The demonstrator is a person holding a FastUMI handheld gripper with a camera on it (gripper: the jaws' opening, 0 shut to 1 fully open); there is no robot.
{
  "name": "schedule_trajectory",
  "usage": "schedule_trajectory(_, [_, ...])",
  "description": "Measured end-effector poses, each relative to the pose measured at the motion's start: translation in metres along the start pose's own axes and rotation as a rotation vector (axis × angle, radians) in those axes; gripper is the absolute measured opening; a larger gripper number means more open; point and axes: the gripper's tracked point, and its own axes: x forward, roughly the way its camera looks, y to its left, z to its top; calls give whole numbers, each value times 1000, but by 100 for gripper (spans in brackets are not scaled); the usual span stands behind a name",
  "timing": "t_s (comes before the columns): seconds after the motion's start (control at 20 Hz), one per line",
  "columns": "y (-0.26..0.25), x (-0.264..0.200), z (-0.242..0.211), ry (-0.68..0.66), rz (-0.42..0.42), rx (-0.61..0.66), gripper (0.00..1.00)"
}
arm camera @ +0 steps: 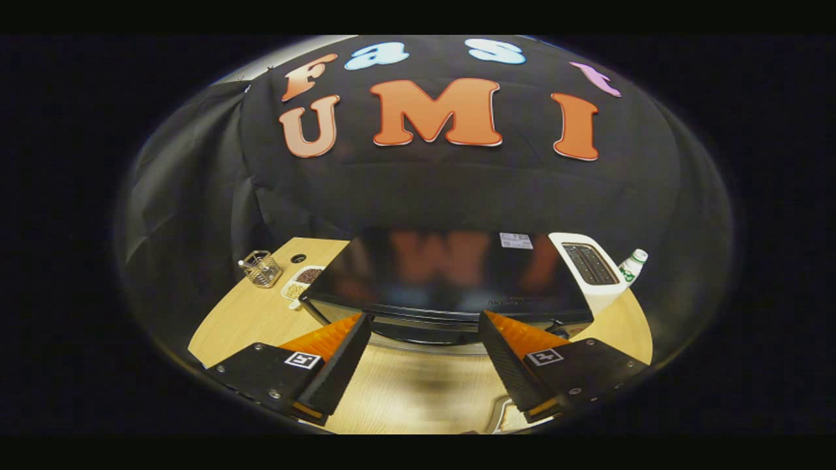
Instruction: Open the toaster oven, put the food inside, and close the toaster oven door.
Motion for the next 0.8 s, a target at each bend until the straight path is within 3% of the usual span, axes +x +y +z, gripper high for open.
schedule_trajectory(0.2, [-5,22,-6,29,-50,109,94])
schedule_trajectory(0.4, [-7,29,-8,-14,-131,70,89])
schedule_trajectory(0.6, [-3,20,-9,-31,-140,72,82])
schedule_trajectory(0.8, [0,0,-27,0,-128,64,82])
